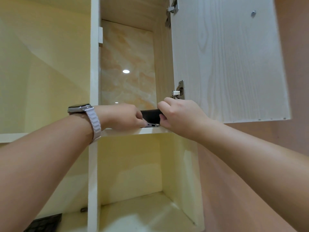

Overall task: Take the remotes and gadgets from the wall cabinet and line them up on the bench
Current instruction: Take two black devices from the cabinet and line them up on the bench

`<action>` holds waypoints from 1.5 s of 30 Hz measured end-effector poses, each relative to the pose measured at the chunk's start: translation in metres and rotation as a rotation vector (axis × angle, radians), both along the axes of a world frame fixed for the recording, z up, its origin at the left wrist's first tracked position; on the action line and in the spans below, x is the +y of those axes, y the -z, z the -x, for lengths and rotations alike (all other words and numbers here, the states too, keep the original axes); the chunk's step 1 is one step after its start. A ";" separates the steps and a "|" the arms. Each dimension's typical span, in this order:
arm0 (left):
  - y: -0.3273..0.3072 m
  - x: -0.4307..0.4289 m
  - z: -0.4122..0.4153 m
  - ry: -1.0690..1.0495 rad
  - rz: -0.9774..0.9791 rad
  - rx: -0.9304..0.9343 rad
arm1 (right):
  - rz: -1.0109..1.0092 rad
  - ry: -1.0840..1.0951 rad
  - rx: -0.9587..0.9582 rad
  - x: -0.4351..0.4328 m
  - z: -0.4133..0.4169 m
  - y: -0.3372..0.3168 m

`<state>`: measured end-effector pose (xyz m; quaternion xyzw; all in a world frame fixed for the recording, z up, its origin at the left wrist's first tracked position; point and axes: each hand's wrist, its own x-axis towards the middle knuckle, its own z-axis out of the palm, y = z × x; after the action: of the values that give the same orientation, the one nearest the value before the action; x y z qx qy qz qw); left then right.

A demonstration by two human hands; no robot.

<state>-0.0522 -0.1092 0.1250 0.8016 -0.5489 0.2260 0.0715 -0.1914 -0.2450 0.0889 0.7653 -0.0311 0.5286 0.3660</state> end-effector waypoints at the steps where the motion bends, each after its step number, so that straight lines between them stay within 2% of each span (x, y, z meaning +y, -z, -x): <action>1: 0.002 0.002 0.000 0.004 0.036 -0.029 | -0.014 -0.028 -0.016 -0.002 -0.001 0.002; 7: 0.021 0.025 0.006 0.021 0.148 -0.254 | -0.070 -0.139 -0.132 0.002 0.007 0.009; 14: 0.044 0.049 0.006 0.169 0.423 -0.432 | -0.166 -0.135 -0.237 0.011 0.029 0.026; 18: 0.056 0.057 0.003 0.265 0.552 -0.461 | -0.426 -0.044 -0.153 0.019 0.036 0.043; 22: 0.065 0.067 0.001 0.203 0.656 -0.478 | -0.590 -0.030 -0.185 0.024 0.040 0.059; 27: 0.070 0.085 0.002 0.076 0.741 -0.344 | -0.856 -0.100 -0.150 0.021 0.037 0.086; 35: 0.091 0.092 0.020 -0.048 0.781 -0.080 | -1.098 -0.394 -0.240 0.019 0.026 0.115; 45: 0.163 0.079 0.029 0.126 0.975 0.292 | -1.359 -0.705 -0.231 0.037 0.029 0.147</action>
<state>-0.0816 -0.0301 -0.0381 0.6635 -0.4114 0.3368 0.5264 -0.2209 -0.2077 -0.0586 0.7266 -0.1412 0.5550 -0.3796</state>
